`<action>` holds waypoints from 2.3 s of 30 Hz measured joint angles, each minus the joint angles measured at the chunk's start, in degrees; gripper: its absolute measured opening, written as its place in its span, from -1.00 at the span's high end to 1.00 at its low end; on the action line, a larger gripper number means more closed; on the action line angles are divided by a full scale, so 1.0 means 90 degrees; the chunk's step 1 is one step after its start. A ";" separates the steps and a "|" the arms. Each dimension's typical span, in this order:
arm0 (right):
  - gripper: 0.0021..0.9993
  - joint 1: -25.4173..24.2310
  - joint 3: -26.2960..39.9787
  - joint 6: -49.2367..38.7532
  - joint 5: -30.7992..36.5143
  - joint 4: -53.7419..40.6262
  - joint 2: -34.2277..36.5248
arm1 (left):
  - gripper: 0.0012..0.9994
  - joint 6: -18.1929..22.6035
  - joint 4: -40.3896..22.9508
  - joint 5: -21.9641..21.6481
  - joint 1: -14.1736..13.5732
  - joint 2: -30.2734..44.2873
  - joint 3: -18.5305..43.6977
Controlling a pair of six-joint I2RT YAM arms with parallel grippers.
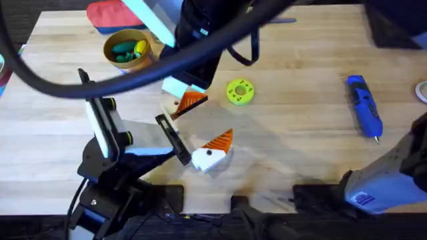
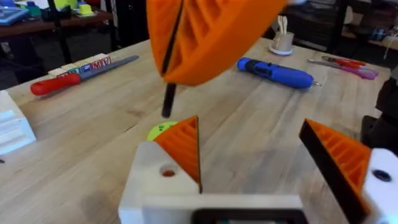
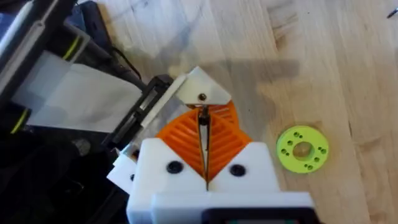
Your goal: Pick up the gripper from the table and insert it into the empty holder that is missing its gripper. Then pick up a screw, insert it into the mounting hole, and use the screwdriver to tighten it. Finally, clean up the table by picking up the vegetable and placing it into the bucket.
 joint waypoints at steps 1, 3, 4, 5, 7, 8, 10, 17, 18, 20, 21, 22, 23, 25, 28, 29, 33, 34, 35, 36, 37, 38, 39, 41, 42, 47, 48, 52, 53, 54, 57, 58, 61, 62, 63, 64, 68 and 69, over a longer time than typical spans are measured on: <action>1.00 0.0000 0.0000 0.0004 -0.0006 -0.0018 0.0010 | -0.97 0.0000 0.0000 0.0000 0.0000 0.0000 0.0000; 1.00 0.0000 0.0000 0.0011 -0.0066 -0.0054 0.0049 | -0.97 0.0000 0.0000 0.0000 0.0000 0.0000 0.0000; 1.00 0.0000 0.0002 0.0026 -0.0099 -0.0062 0.0084 | -0.97 0.0000 0.0000 0.0000 0.0000 0.0000 0.0000; 1.00 0.0002 0.0002 0.0030 -0.0125 -0.0075 0.0135 | -0.97 0.0000 0.0000 0.0000 0.0000 0.0002 0.0000; 1.00 0.0007 0.0002 0.0033 -0.0147 -0.0087 0.0248 | -0.97 0.0000 0.0000 0.0000 0.0000 0.0002 0.0000; 1.00 0.0007 0.0002 0.0033 -0.0156 -0.0097 0.0303 | -0.97 0.0000 0.0000 0.0000 0.0000 0.0002 0.0000; 1.00 0.0007 0.0002 0.0043 -0.0170 -0.0104 0.0416 | -0.97 0.0000 0.0000 0.0000 0.0000 0.0000 0.0000; 1.00 0.0007 0.0002 0.0052 -0.0171 -0.0117 0.0471 | -0.97 -0.0002 0.0000 0.0000 0.0000 0.0002 0.0000; 1.00 0.0007 0.0002 0.0052 -0.0171 -0.0126 0.0471 | -0.97 0.0000 0.0000 0.0000 0.0000 0.0000 0.0000; 1.00 0.0007 0.0002 0.0052 -0.0171 -0.0128 0.0471 | -0.98 0.0000 0.0000 0.0000 0.0000 0.0000 0.0000; 1.00 0.0007 0.0002 0.0053 -0.0171 -0.0128 0.0473 | -0.98 0.0000 0.0002 0.0000 0.0000 0.0000 0.0000; 1.00 0.0007 0.0002 0.0054 -0.0173 -0.0128 0.0476 | -0.97 0.0000 0.0000 0.0000 0.0000 0.0002 0.0002; 1.00 0.0007 0.0002 0.0052 -0.0181 -0.0132 0.0482 | -0.98 0.0000 0.0000 0.0000 0.0000 0.0001 0.0000; 1.00 0.0007 0.0002 0.0053 -0.0198 -0.0152 0.0488 | -0.98 0.0000 0.0000 0.0000 0.0000 0.0000 0.0000; 1.00 0.0007 0.0002 0.0057 -0.0288 -0.0152 0.0538 | -0.97 0.0000 0.0000 0.0000 0.0000 0.0000 0.0000; 1.00 0.0007 0.0002 0.0057 -0.0312 -0.0150 0.0563 | -0.97 0.0000 0.0000 0.0000 0.0000 0.0000 0.0000; 1.00 0.0005 0.0002 0.0072 -0.0378 -0.0118 0.0631 | -0.98 -0.0042 -0.0003 0.0000 0.0000 0.0002 0.0000; 1.00 0.0007 0.0002 0.0072 -0.0389 -0.0123 0.0634 | -0.97 -0.0046 -0.0003 0.0000 0.0000 0.0002 0.0000; 1.00 0.0007 0.0002 0.0072 -0.0393 -0.0121 0.0634 | -0.97 -0.0049 -0.0004 0.0000 0.0000 0.0002 0.0000; 1.00 0.0006 0.0002 0.0072 -0.0400 -0.0121 0.0634 | -0.98 -0.0050 -0.0002 0.0000 0.0000 0.0002 0.0000; 1.00 0.0005 0.0002 0.0072 -0.0404 -0.0123 0.0634 | -0.98 -0.0051 -0.0002 0.0000 0.0000 0.0002 0.0000; 1.00 0.0005 0.0002 0.0072 -0.0404 -0.0123 0.0634 | -0.97 -0.0049 -0.0002 0.0000 0.0000 0.0002 0.0000; 1.00 0.0007 0.0002 0.0072 -0.0400 -0.0124 0.0634 | -0.97 -0.0050 -0.0002 0.0000 0.0000 0.0002 0.0000; 1.00 0.0007 0.0002 0.0072 -0.0322 -0.0140 0.0634 | -0.98 -0.0051 -0.0002 0.0000 0.0000 0.0002 0.0000; 1.00 0.0007 0.0002 0.0072 -0.0255 -0.0153 0.0634 | -0.97 -0.0051 -0.0002 0.0000 0.0000 0.0002 0.0000; 1.00 0.0007 0.0002 0.0072 -0.0013 -0.0182 0.0684 | -0.97 -0.0022 0.0000 0.0000 0.0000 0.0002 0.0000; 1.00 0.0007 0.0002 0.0072 0.0009 -0.0177 0.0698 | -0.97 -0.0022 0.0000 0.0000 0.0000 0.0002 0.0000; 1.00 0.0017 0.0002 0.0072 0.0027 -0.0169 0.0742 | -0.97 -0.0027 -0.0002 -0.0001 0.0000 0.0002 0.0000; 1.00 0.0017 0.0002 0.0072 0.0026 -0.0169 0.0743 | -0.97 -0.0027 -0.0002 0.0000 0.0000 0.0002 0.0000; 1.00 0.0017 0.0002 0.0072 0.0021 -0.0169 0.0743 | -0.97 -0.0027 -0.0002 0.0000 0.0000 0.0002 0.0000; 1.00 0.0017 0.0002 0.0072 -0.0047 -0.0143 0.0743 | -0.97 -0.0022 0.0000 0.0000 0.0000 0.0002 0.0000; 1.00 0.0017 0.0002 0.0072 -0.0067 -0.0140 0.0746 | -0.98 -0.0019 0.0000 0.0000 0.0000 0.0002 0.0000; 1.00 0.0017 0.0002 0.0072 -0.0074 -0.0140 0.0748 | -0.97 -0.0017 0.0000 0.0000 0.0000 0.0002 0.0000; 1.00 0.0017 0.0002 0.0072 -0.0074 -0.0140 0.0748 | -0.97 -0.0013 0.0000 0.0000 0.0000 0.0002 0.0000; 1.00 0.0017 0.0002 0.0072 -0.0074 -0.0140 0.0748 | -0.97 -0.0007 0.0000 0.0000 0.0000 0.0002 0.0000; 0.97 0.0017 0.0002 0.0086 -0.0077 -0.0140 0.0748 | -0.97 -0.0005 0.0000 0.0000 0.0000 0.0002 0.0000; -0.04 0.0017 0.0002 0.0104 -0.0096 -0.0141 0.0748 | -0.98 -0.0002 0.0000 0.0000 0.0000 0.0002 0.0000; -0.25 0.0015 0.0002 0.0124 -0.0094 -0.0138 0.0748 | -0.97 -0.0002 0.0000 0.0000 0.0000 0.0002 0.0000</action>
